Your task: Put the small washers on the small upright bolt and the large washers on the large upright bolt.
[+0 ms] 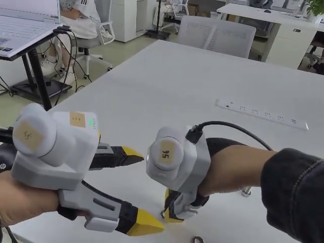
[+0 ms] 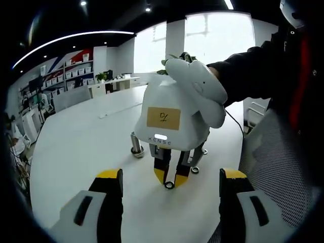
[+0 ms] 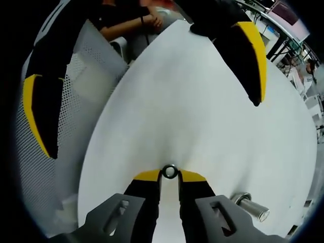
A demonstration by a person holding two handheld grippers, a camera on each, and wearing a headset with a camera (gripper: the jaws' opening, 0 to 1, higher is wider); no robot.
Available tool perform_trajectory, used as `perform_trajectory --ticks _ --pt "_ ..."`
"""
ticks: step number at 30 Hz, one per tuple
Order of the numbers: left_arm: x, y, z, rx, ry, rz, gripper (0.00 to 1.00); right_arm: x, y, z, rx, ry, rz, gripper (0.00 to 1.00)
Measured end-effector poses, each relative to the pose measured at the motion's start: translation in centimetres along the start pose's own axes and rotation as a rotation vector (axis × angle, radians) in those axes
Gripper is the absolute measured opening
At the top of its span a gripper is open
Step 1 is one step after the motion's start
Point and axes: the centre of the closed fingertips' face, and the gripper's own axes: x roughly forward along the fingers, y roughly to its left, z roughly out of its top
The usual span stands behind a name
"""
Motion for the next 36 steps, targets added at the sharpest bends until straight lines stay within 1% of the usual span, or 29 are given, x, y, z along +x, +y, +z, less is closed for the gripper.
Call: perform_trajectory --ticks 4,12,17,24,36 --pt "0.0 0.0 0.0 0.000 0.001 -0.002 0.77 -0.1 0.0 -0.2 0.008 -0.004 0.003 0.14" --pt "0.3 -0.1 0.1 0.005 0.010 -0.012 0.77 -0.7 -0.1 -1.9 0.035 0.014 -0.003 0.14" --pt "0.7 -0.2 0.2 0.013 0.015 -0.025 0.77 -1.6 -0.2 -3.4 0.069 0.020 -0.015 0.14" --pt "1.2 -0.4 0.5 0.022 0.017 -0.040 0.77 -3.0 -0.1 -5.8 0.128 0.025 -0.035 0.14" --pt "2.0 -0.7 0.9 0.034 0.016 -0.061 0.77 -4.6 0.1 -9.4 0.214 0.028 -0.070 0.14"
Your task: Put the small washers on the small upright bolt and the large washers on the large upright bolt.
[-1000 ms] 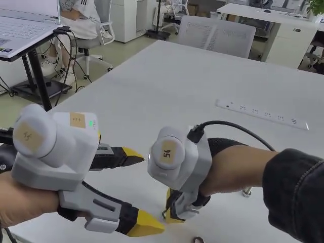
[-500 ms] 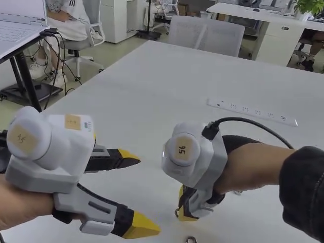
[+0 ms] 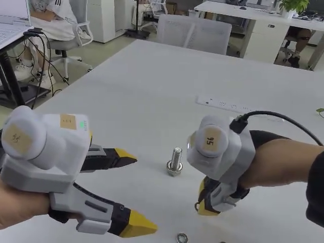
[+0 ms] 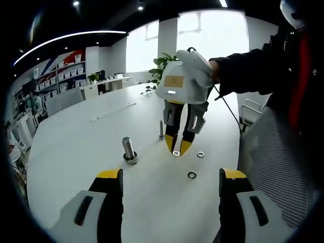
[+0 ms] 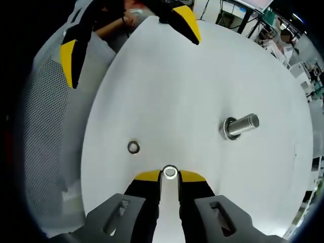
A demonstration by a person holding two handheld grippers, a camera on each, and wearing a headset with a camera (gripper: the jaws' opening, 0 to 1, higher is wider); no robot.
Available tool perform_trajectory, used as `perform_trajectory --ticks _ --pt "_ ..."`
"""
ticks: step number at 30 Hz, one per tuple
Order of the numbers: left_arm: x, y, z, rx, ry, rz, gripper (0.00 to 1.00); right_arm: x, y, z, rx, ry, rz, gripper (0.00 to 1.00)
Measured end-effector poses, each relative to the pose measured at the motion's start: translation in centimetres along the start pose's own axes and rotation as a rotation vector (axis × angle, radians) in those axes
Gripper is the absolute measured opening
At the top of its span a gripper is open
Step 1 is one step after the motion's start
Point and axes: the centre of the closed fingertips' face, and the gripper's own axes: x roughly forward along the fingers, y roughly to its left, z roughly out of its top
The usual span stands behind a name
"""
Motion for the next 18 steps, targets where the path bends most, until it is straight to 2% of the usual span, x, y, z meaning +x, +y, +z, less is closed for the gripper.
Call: perform_trajectory --ticks 18 --pt "0.8 -0.2 0.2 0.010 0.016 -0.025 0.77 -1.5 -0.9 -6.2 0.142 0.018 -0.035 0.14"
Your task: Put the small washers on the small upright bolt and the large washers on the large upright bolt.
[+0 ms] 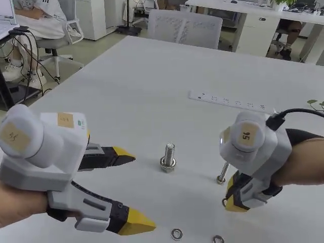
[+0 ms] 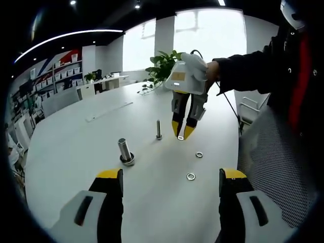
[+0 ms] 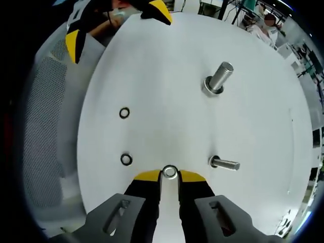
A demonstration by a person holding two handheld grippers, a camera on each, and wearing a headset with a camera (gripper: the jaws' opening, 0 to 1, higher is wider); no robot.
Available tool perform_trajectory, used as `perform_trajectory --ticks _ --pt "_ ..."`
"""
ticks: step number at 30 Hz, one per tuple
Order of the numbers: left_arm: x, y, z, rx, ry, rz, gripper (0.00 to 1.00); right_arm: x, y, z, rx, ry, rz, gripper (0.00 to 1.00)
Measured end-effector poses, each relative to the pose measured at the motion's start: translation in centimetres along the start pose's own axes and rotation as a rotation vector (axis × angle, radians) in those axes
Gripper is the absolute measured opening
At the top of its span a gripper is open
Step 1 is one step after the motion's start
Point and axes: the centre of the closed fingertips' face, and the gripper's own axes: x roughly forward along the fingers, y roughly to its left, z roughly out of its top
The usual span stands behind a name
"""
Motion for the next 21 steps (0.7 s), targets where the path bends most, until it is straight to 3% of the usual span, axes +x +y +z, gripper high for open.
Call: perform_trajectory --ticks 12,21 --pt "0.1 0.0 -0.1 0.001 0.011 -0.005 0.77 -0.9 -1.5 -2.3 0.056 0.009 -0.026 0.14" --pt "0.3 0.0 -0.2 0.000 0.016 -0.005 0.77 -2.4 -2.4 -2.0 0.047 0.001 -0.057 0.14"
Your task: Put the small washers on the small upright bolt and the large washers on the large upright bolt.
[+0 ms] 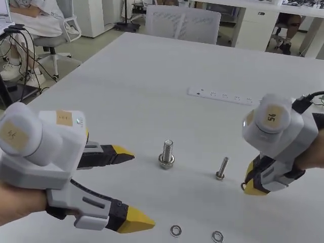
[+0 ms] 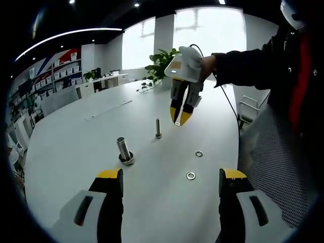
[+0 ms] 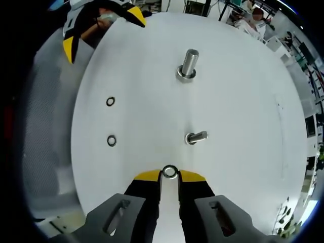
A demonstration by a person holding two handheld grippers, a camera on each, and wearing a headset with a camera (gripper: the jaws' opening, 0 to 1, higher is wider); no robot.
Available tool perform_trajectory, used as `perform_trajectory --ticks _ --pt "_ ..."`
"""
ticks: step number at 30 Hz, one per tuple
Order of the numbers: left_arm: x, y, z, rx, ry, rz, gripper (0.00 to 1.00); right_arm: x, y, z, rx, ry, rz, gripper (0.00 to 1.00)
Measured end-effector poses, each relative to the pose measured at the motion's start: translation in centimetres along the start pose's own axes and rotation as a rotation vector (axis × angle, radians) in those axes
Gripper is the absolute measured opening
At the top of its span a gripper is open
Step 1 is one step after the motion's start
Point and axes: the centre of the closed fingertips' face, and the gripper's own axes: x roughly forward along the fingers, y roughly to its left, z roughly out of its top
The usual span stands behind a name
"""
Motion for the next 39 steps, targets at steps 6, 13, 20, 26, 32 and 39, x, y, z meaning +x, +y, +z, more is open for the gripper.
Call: perform_trajectory --ticks 6,13,20,26,32,39 --pt "-0.1 0.0 0.0 -0.003 -0.001 0.001 0.77 -1.2 -0.7 1.0 -0.016 -0.017 -0.023 0.14" --pt "-0.1 0.0 0.0 -0.002 -0.002 0.002 0.77 -2.3 -1.5 2.0 -0.035 -0.028 -0.043 0.14" --pt "-0.1 0.0 0.1 -0.002 -0.004 0.002 0.77 -3.3 -2.1 3.6 -0.069 -0.039 -0.059 0.14" --pt "-0.1 0.1 0.1 -0.002 -0.005 0.001 0.77 -3.4 -2.8 4.5 -0.096 -0.036 -0.065 0.14" --pt "-0.1 0.2 0.1 -0.005 -0.009 0.003 0.77 -3.1 -3.1 5.0 -0.108 -0.029 -0.060 0.14" --pt "0.1 0.3 0.0 -0.008 -0.007 -0.001 0.77 -2.3 -3.2 4.9 -0.121 -0.011 -0.045 0.14"
